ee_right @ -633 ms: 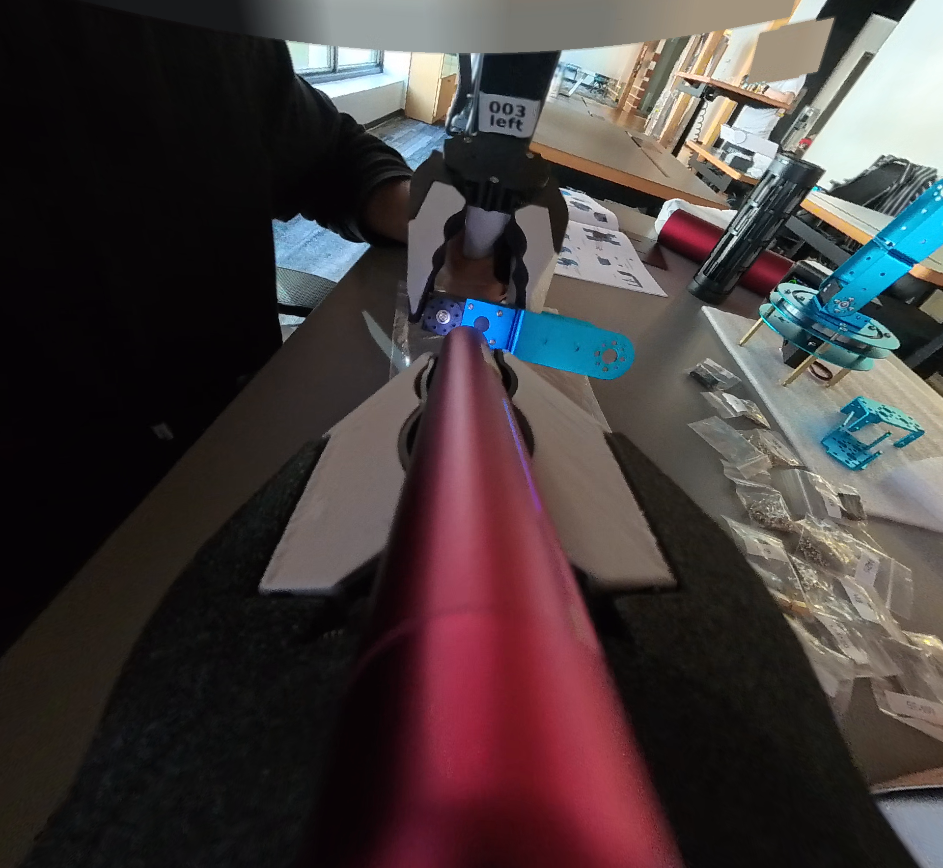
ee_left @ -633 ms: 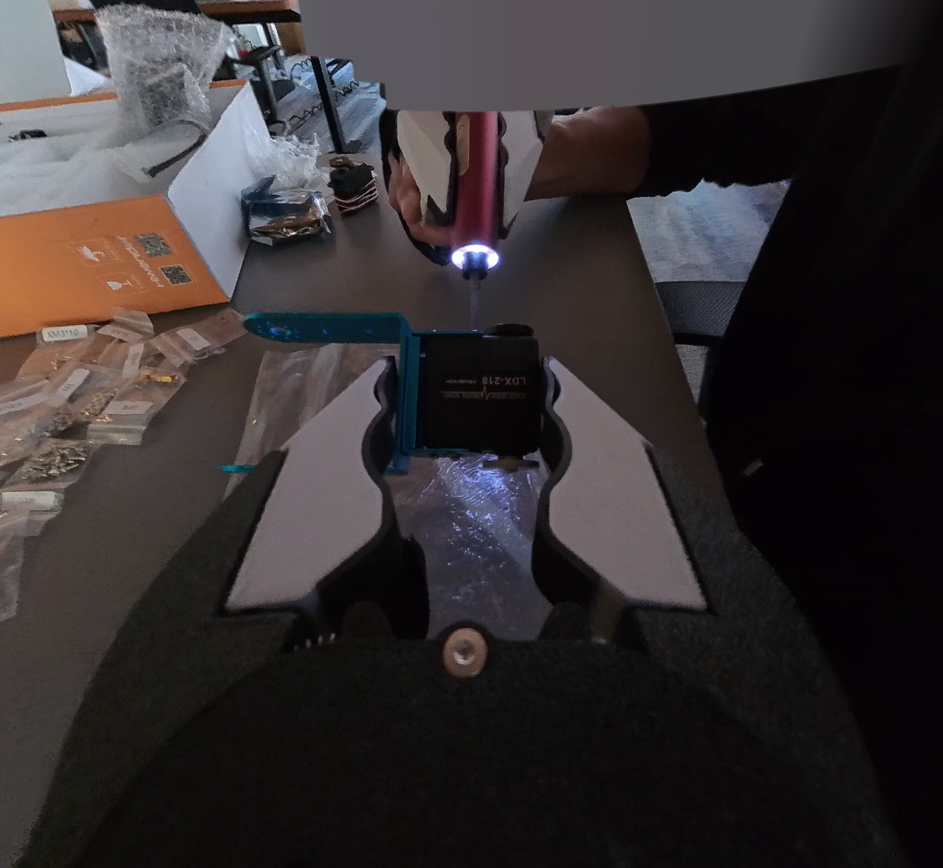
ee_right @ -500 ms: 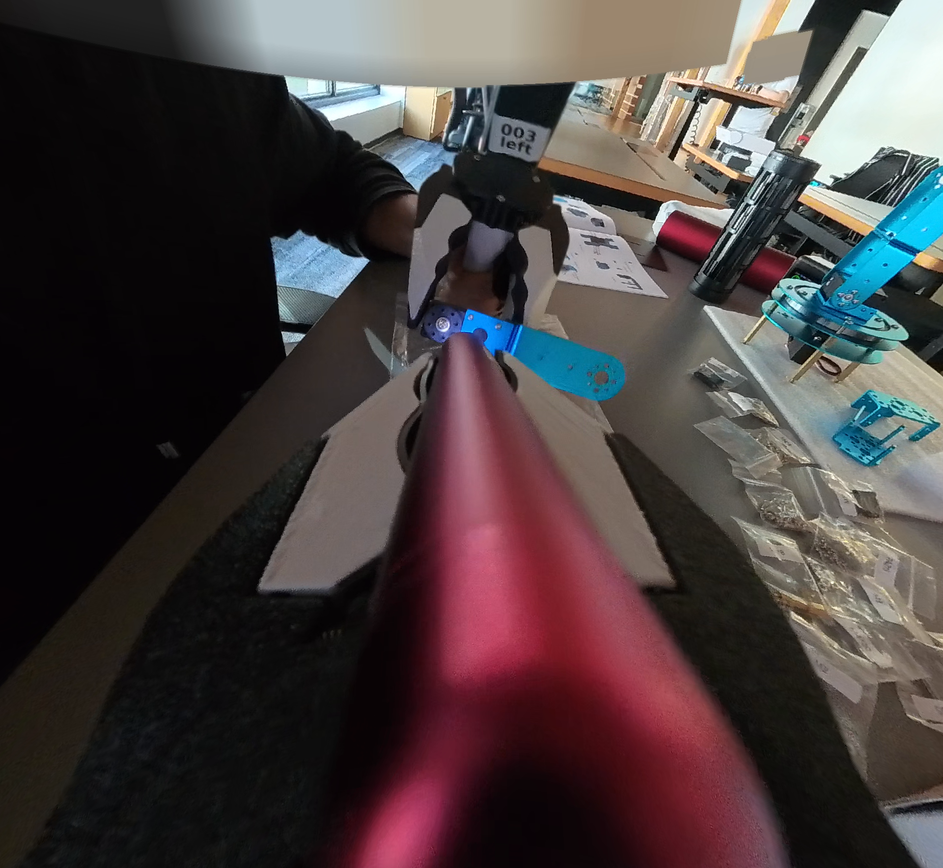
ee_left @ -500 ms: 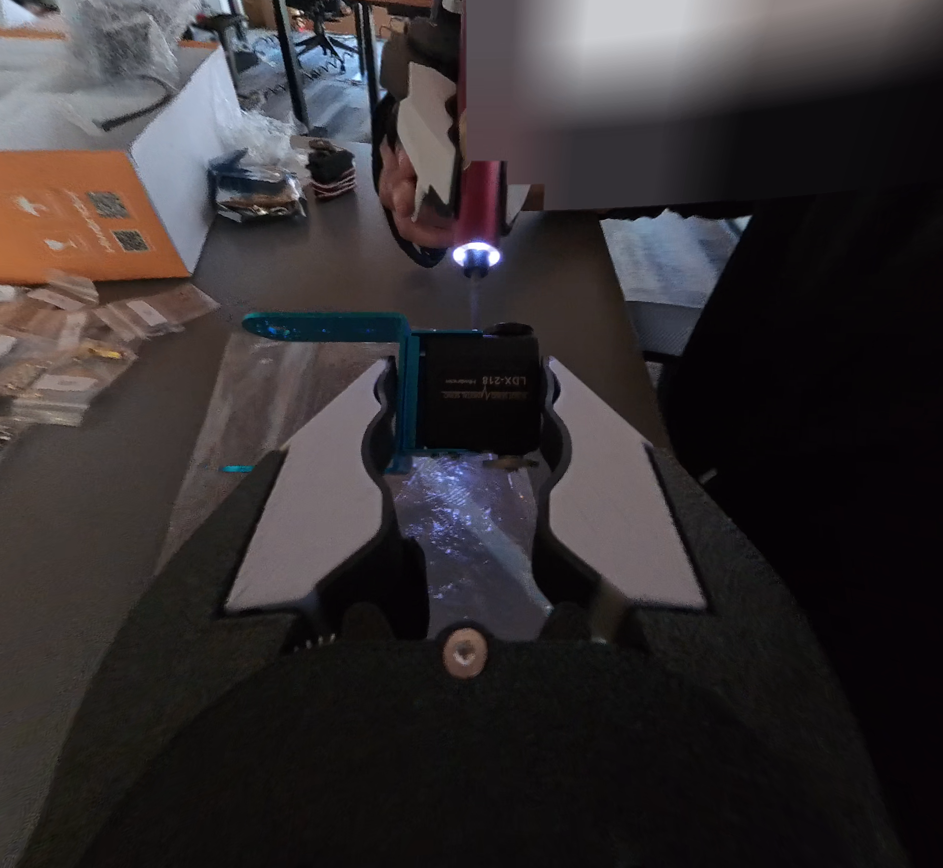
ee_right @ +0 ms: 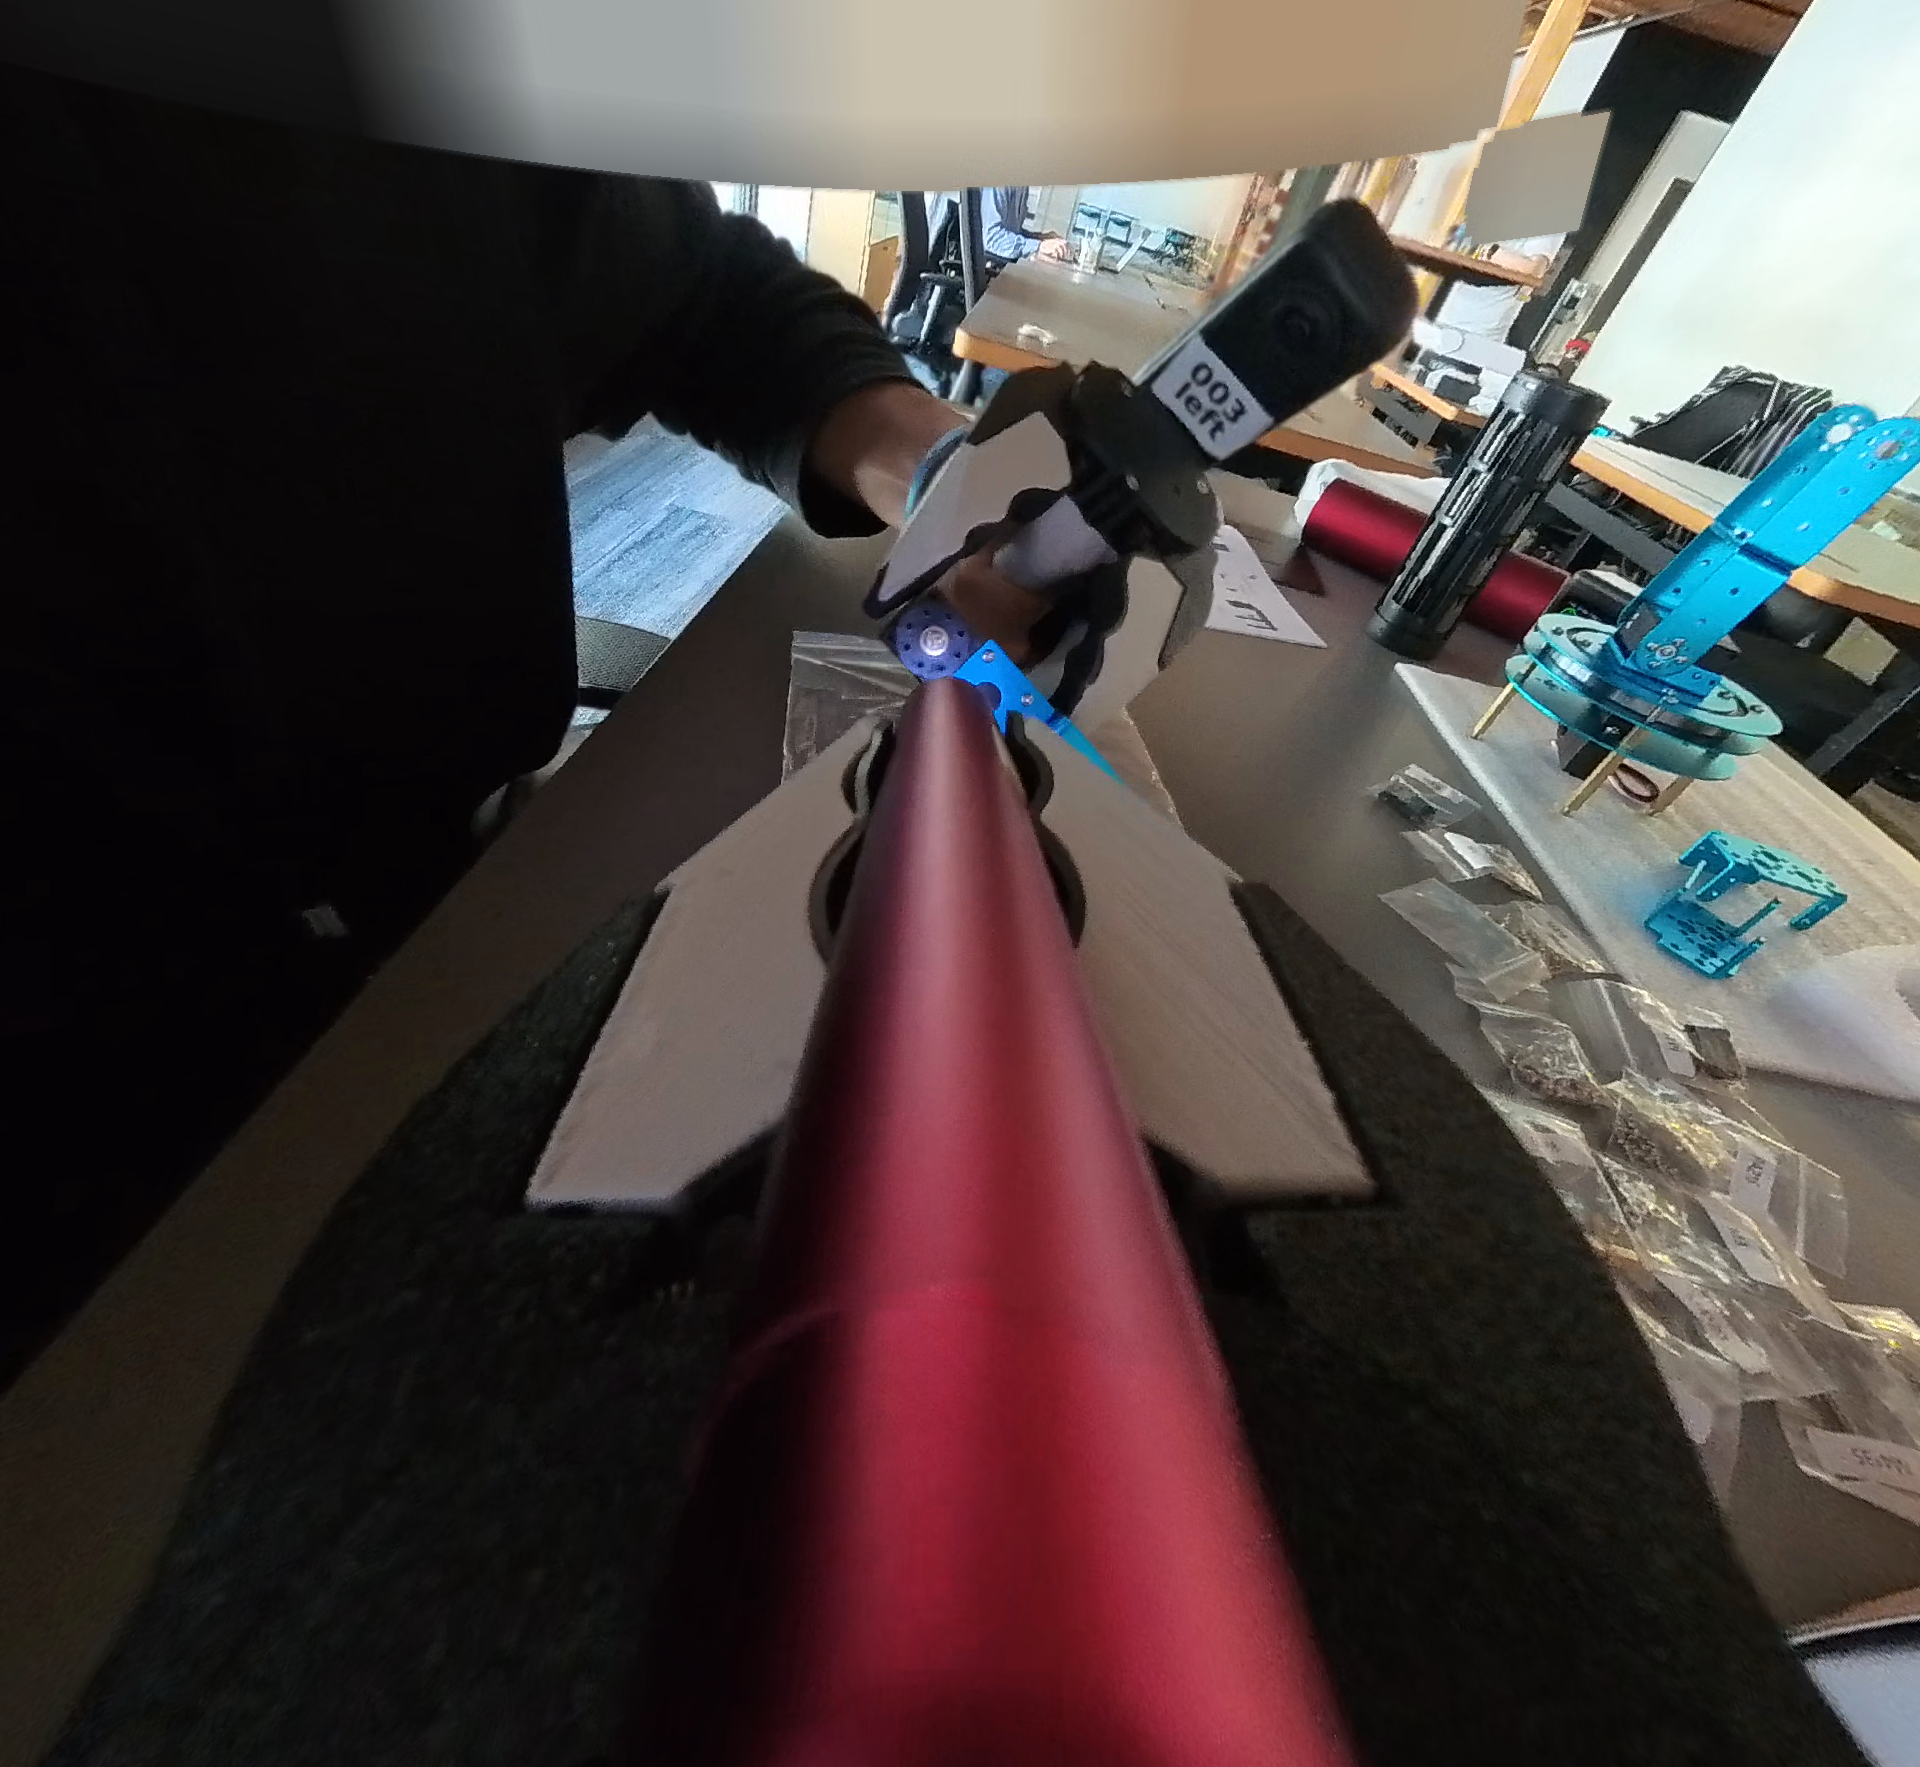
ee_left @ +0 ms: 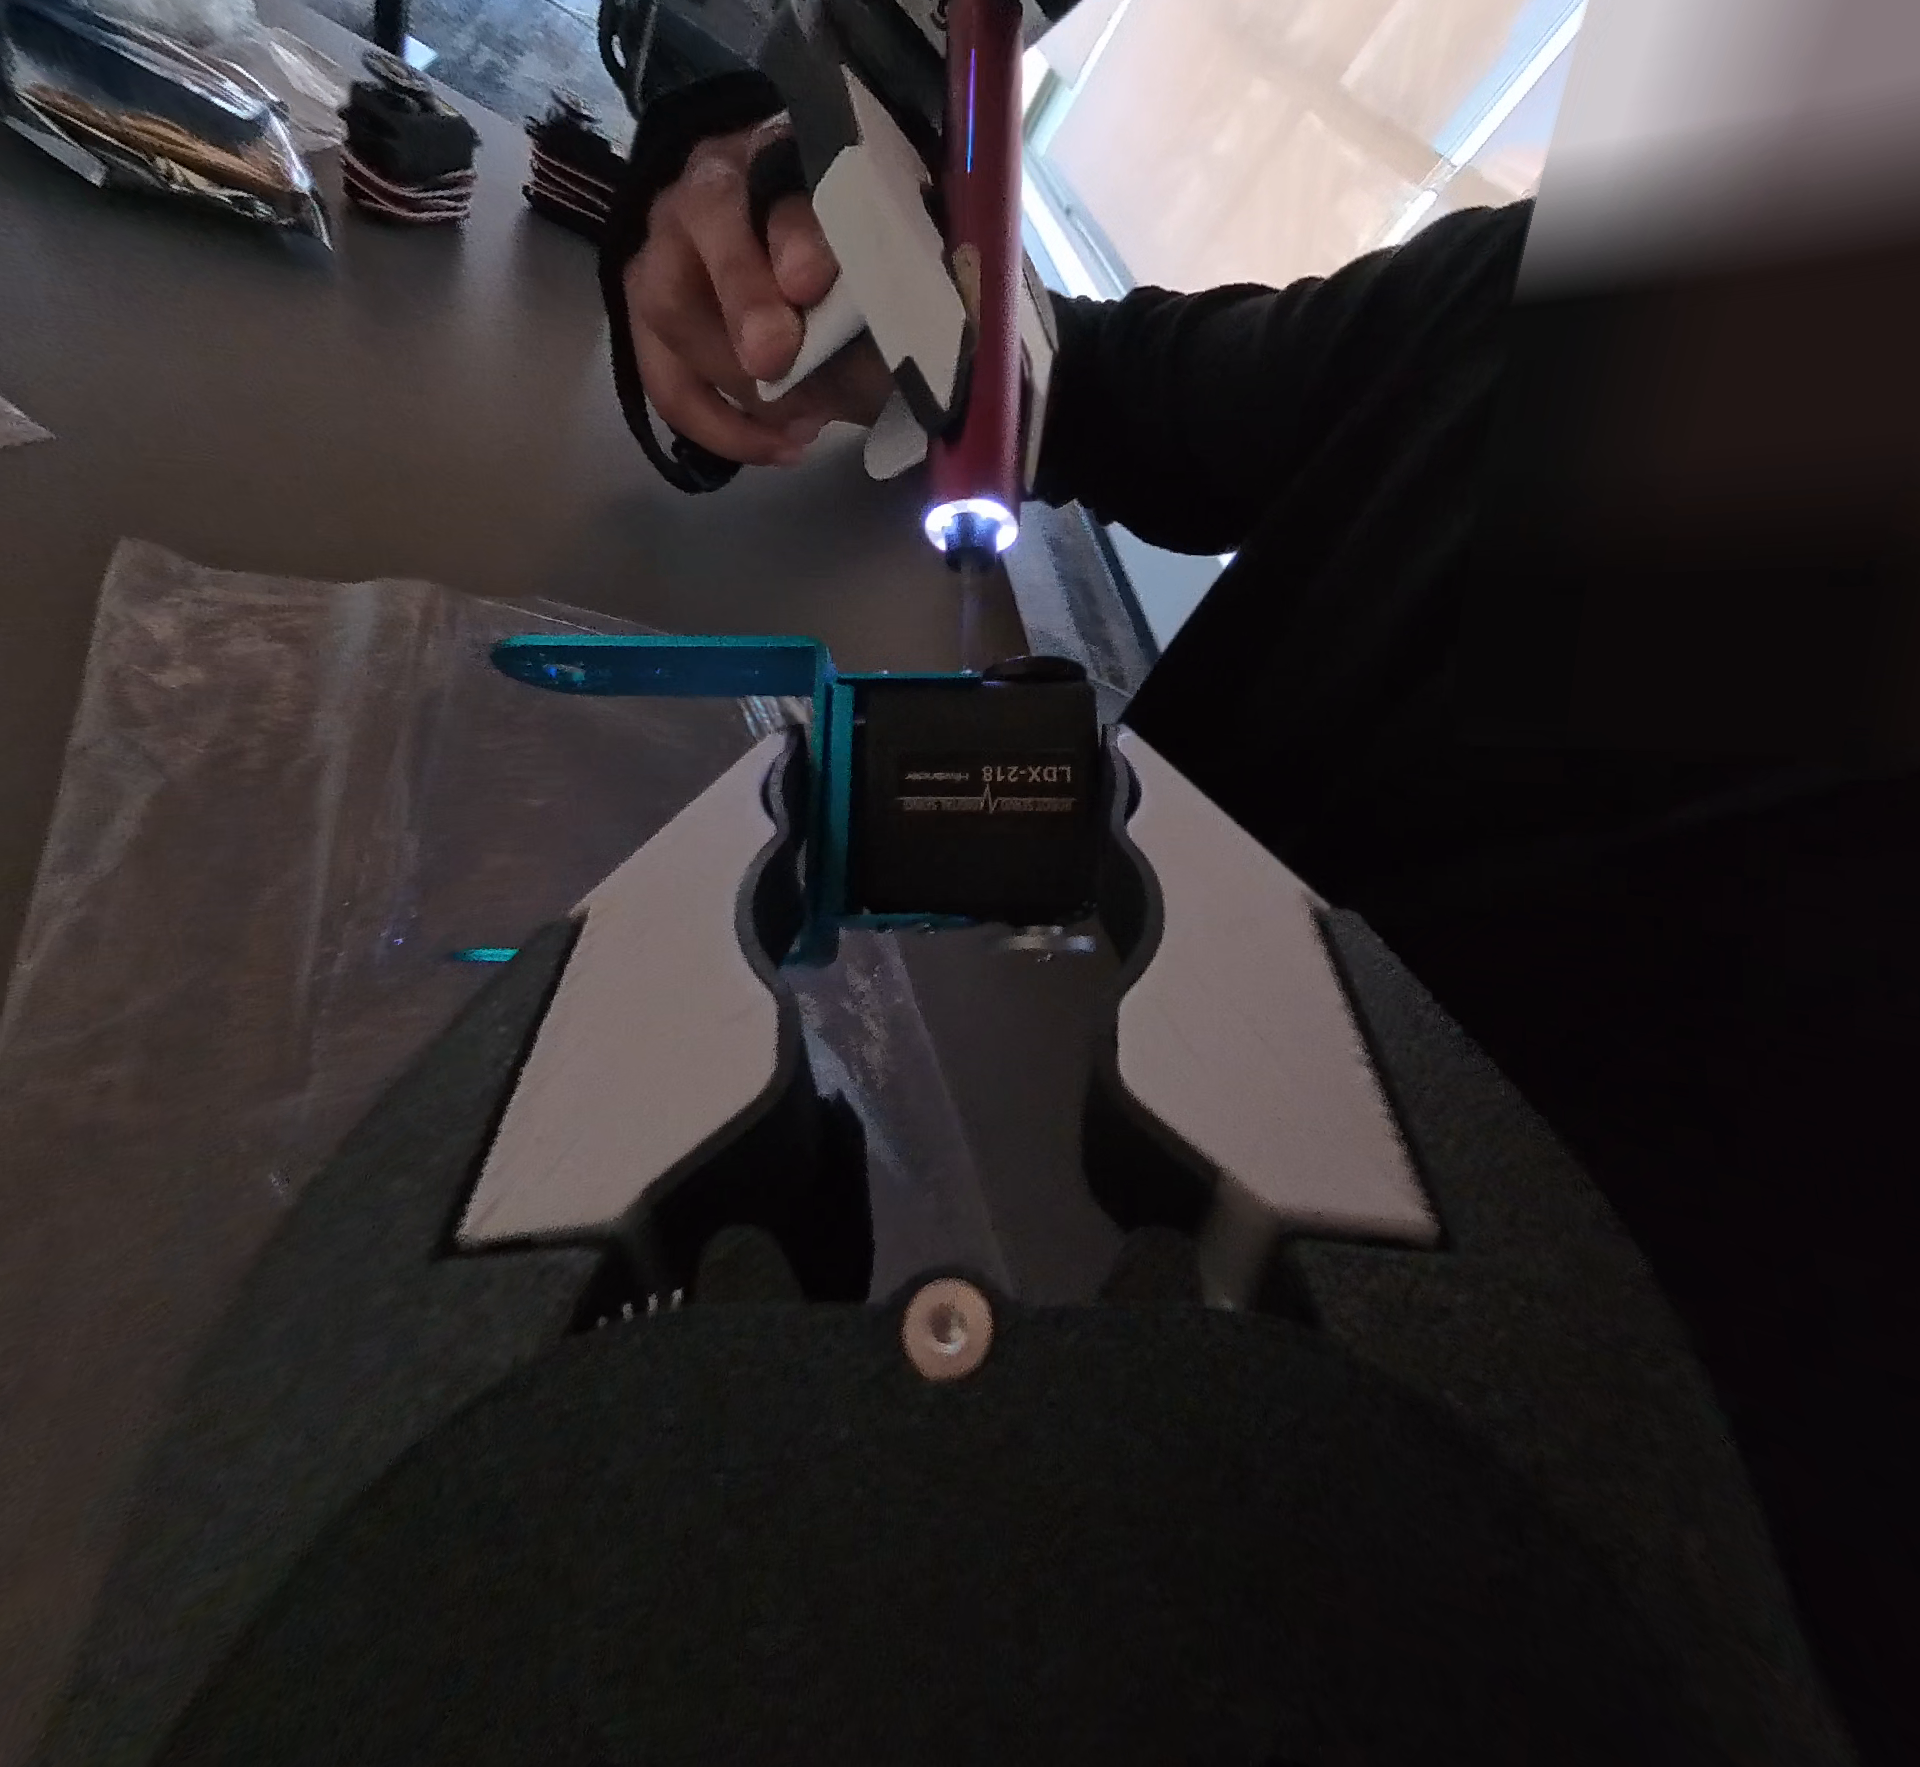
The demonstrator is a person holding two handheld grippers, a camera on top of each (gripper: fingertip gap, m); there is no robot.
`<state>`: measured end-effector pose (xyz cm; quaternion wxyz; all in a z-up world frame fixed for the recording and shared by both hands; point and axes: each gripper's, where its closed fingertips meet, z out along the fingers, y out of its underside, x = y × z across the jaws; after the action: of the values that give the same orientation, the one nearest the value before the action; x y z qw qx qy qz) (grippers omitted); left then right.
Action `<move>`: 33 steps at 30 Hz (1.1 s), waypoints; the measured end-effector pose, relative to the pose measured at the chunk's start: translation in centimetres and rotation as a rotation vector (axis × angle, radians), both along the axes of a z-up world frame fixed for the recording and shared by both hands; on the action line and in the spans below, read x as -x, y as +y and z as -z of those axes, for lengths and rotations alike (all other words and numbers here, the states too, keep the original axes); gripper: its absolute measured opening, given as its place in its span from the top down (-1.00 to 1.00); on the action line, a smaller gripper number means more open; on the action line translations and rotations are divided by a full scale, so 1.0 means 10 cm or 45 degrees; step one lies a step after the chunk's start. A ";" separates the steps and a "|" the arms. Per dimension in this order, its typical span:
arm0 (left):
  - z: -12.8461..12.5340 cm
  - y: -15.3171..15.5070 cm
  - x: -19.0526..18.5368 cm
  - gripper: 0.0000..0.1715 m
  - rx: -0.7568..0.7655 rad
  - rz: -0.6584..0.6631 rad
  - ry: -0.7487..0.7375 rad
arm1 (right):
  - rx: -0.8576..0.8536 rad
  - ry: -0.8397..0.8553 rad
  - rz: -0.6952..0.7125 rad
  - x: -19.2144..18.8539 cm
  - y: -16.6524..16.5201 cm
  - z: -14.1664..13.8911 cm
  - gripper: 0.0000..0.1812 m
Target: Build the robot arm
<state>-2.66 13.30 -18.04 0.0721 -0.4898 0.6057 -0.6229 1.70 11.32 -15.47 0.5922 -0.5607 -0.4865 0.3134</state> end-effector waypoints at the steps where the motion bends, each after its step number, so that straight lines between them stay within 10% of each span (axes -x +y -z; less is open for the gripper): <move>1: 0.00 0.00 -0.01 0.37 0.020 0.005 0.011 | 0.018 0.005 -0.001 0.00 0.00 -0.01 0.76; 11: 0.12 0.19 -0.05 0.38 0.145 -0.039 0.144 | 0.360 0.124 0.075 -0.06 0.23 0.11 0.77; 21: 0.13 0.10 -0.02 0.37 0.324 0.049 0.162 | 0.222 0.079 0.044 0.00 0.14 0.08 0.76; 28: 0.15 0.09 0.02 0.37 -0.096 -0.035 -0.049 | 0.278 0.119 0.031 -0.06 0.14 0.02 0.76; 33: 0.57 0.24 0.10 0.36 -0.839 -0.154 -0.045 | 0.345 0.127 0.111 -0.20 0.27 0.06 0.77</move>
<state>-3.62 15.70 -23.76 0.2738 -0.4643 0.7432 -0.3964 3.74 14.05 -16.03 0.5475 -0.6398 -0.3849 0.3777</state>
